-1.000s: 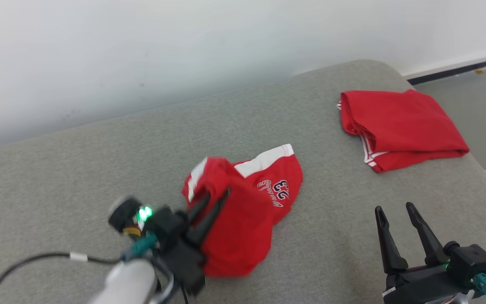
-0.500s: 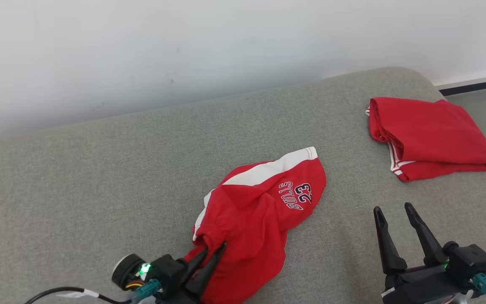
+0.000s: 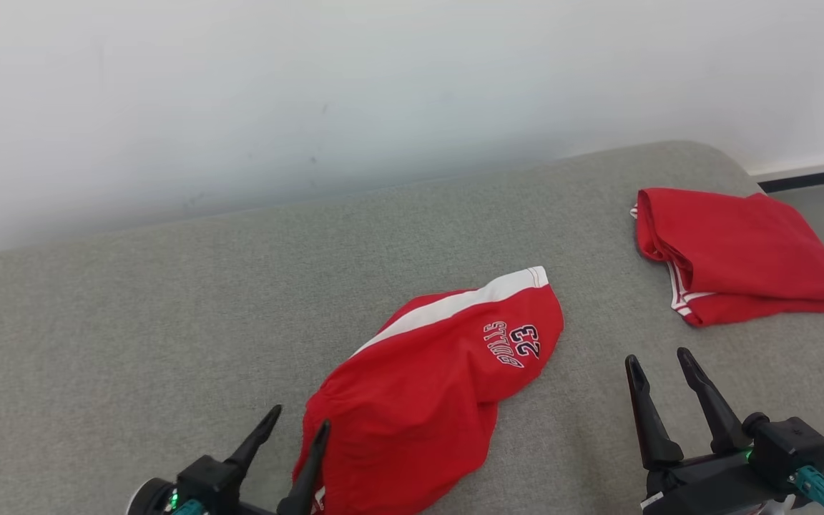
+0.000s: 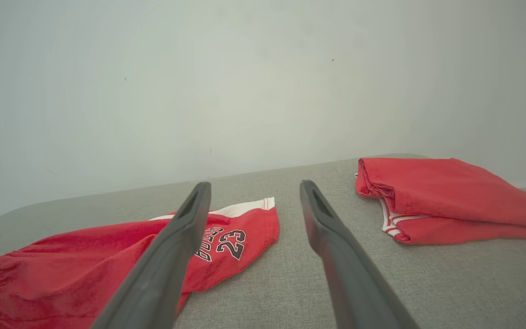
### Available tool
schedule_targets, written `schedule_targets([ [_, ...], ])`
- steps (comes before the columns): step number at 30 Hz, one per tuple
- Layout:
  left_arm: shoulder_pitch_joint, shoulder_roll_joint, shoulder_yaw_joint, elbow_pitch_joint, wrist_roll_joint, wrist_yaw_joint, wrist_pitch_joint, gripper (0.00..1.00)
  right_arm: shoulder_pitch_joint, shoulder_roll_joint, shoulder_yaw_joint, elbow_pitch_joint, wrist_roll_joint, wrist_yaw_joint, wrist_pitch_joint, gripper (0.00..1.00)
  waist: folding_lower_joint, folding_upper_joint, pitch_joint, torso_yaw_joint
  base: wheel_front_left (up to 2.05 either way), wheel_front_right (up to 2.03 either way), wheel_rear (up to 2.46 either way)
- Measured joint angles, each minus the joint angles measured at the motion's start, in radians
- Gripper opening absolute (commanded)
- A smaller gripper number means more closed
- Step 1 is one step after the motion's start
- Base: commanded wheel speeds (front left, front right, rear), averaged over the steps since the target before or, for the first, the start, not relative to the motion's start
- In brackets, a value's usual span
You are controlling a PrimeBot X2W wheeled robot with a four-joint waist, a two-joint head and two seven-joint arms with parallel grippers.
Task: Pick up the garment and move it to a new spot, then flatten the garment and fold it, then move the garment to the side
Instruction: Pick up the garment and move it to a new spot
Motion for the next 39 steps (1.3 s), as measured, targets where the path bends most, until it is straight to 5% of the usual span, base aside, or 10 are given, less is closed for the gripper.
schedule_targets([
  [14, 0.13, 0.032, 0.153, -0.183, -0.041, 0.108, 0.0, 1.0, -0.001, -0.004, 0.004, -0.015, 0.001, 0.0, 0.0, 1.0, -0.0001, 0.0, -0.056, 0.078, 0.0, 0.0, 0.0],
  [23, 0.269, -0.013, 0.264, -0.332, -0.003, 0.163, 0.0, 1.0, 0.043, 0.006, -0.031, -0.042, -0.003, 0.0, 0.0, 1.0, -0.0002, 0.0, -0.092, 0.118, 0.0, 0.0, 0.0],
  [33, 0.415, -0.102, 0.365, -0.42, 0.114, 0.163, 0.0, 1.0, 0.134, 0.017, -0.086, -0.081, -0.021, 0.0, 0.0, 1.0, -0.0001, 0.0, -0.118, 0.134, 0.0, 0.0, 0.0],
  [39, 0.467, -0.141, 0.428, -0.443, 0.153, 0.11, 0.0, 1.0, 0.186, 0.025, -0.06, -0.084, -0.029, 0.0, 0.0, 1.0, 0.0, 0.0, -0.124, 0.13, 0.0, 0.0, 0.0],
])
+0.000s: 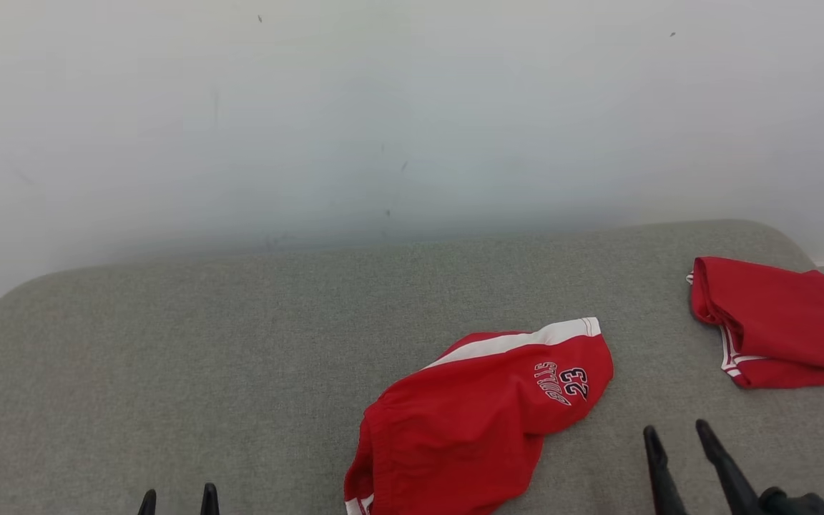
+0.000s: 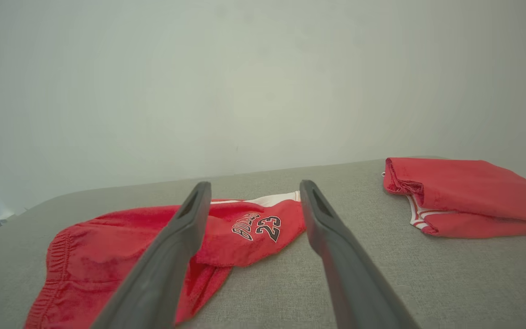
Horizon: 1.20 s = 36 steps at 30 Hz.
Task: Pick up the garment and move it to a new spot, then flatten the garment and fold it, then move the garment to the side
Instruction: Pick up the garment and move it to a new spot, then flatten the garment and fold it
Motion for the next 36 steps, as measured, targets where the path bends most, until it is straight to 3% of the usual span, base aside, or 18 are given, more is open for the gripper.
schedule_targets([
  [12, 0.026, -0.026, 0.026, 0.037, 0.04, -0.068, 0.0, 1.0, 0.035, 0.009, 0.037, 0.006, -0.016, 0.0, 0.0, 1.0, 0.0, 0.0, 0.002, -0.005, 0.0, 0.0, 0.0],
  [36, 0.017, -0.028, -0.005, 0.073, 0.012, -0.068, 0.0, 1.0, 0.031, 0.001, 0.039, 0.022, -0.005, 0.0, 0.0, 1.0, 0.0, 0.0, 0.009, -0.002, 0.0, 0.0, 0.0],
])
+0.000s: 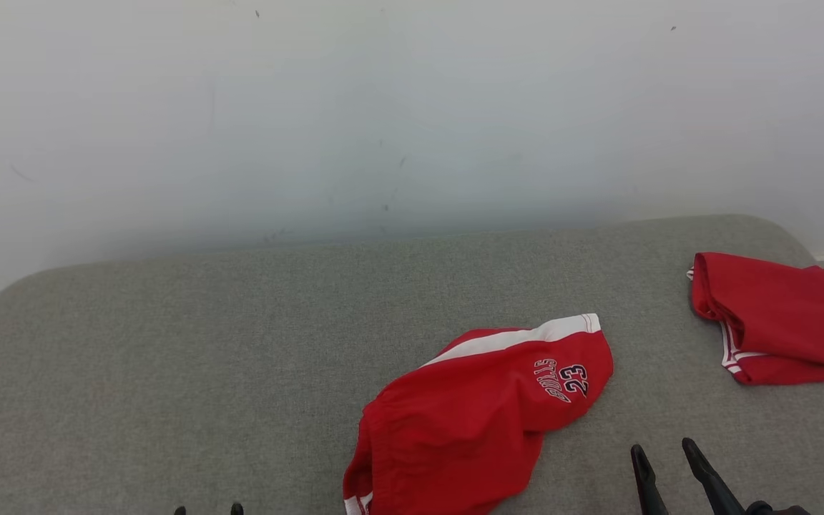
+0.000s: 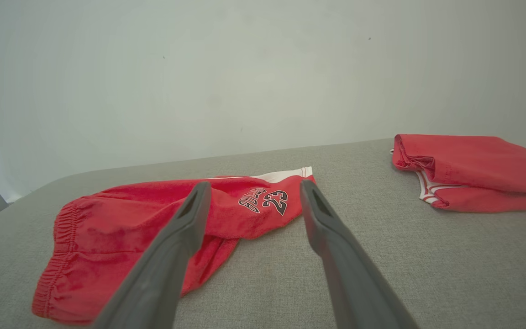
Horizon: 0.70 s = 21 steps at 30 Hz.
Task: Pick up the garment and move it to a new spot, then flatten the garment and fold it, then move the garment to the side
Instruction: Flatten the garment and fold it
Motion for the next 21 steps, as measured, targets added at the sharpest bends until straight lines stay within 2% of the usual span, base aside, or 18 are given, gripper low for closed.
schedule_targets([
  [5, -0.083, 0.0, -0.003, 0.06, 0.013, -0.038, 0.0, 1.0, -0.023, -0.009, 0.011, 0.004, 0.003, 0.0, 0.0, 1.0, 0.0001, 0.0, 0.016, -0.005, 0.0, 0.0, 0.0],
  [12, -0.295, 0.023, -0.024, 0.272, 0.034, -0.124, 0.0, 1.0, -0.059, -0.027, 0.04, 0.009, 0.008, 0.0, 0.0, 1.0, 0.0001, 0.0001, 0.052, -0.021, 0.0, 0.0, 0.0],
  [21, -0.528, 0.038, -0.097, 0.518, 0.05, -0.176, 0.0, 1.0, -0.083, -0.057, 0.048, 0.007, 0.008, 0.0, 0.0, 1.0, 0.0002, 0.0001, 0.118, -0.061, 0.0, 0.0, 0.0],
])
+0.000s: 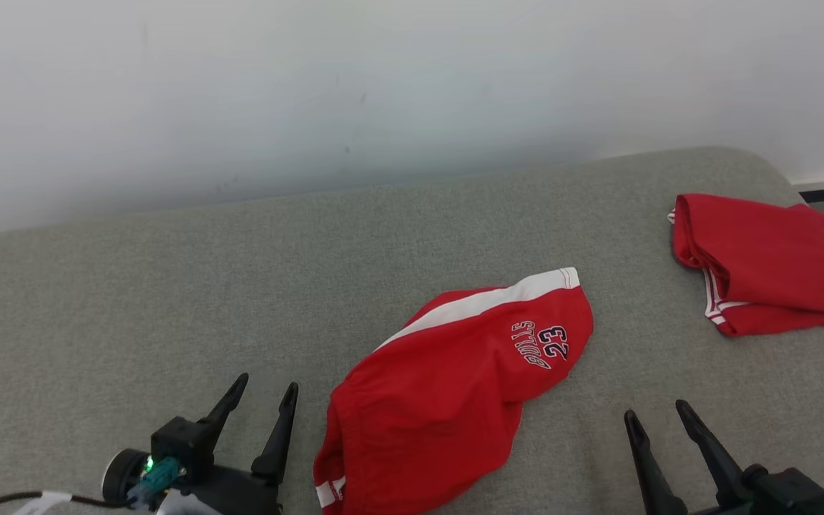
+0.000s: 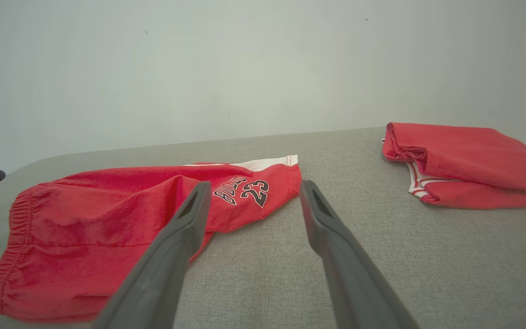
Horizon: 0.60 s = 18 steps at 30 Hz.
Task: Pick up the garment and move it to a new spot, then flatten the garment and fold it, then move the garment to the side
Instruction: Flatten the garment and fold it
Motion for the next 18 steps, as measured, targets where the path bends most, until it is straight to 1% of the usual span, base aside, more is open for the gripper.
schedule_targets([
  [6, -0.139, 0.003, -0.075, 0.13, 0.013, -0.01, 0.0, 1.0, -0.04, -0.01, -0.002, -0.01, 0.001, 0.0, 0.0, 1.0, 0.0001, 0.0001, 0.057, -0.02, 0.0, 0.0, 0.0],
  [11, -0.217, 0.0, -0.144, 0.211, 0.011, -0.016, 0.0, 1.0, -0.061, -0.012, -0.006, -0.012, 0.001, 0.0, 0.0, 1.0, 0.0001, 0.0001, 0.098, -0.031, 0.0, 0.0, 0.0],
  [14, -0.244, -0.006, -0.21, 0.256, -0.018, -0.017, 0.0, 1.0, -0.064, -0.012, -0.006, -0.013, 0.001, 0.0, 0.0, 1.0, 0.0001, 0.0001, 0.114, -0.033, 0.0, 0.0, 0.0],
  [15, -0.244, -0.006, -0.21, 0.256, -0.018, -0.017, 0.0, 1.0, -0.064, -0.012, -0.006, -0.013, 0.001, 0.0, 0.0, 1.0, 0.0001, 0.0001, 0.114, -0.033, 0.0, 0.0, 0.0],
  [18, -0.272, -0.013, -0.283, 0.295, -0.064, -0.017, 0.0, 1.0, -0.073, -0.012, -0.005, -0.013, 0.001, 0.0, 0.0, 1.0, 0.0, 0.0001, 0.121, -0.031, 0.0, 0.0, 0.0],
])
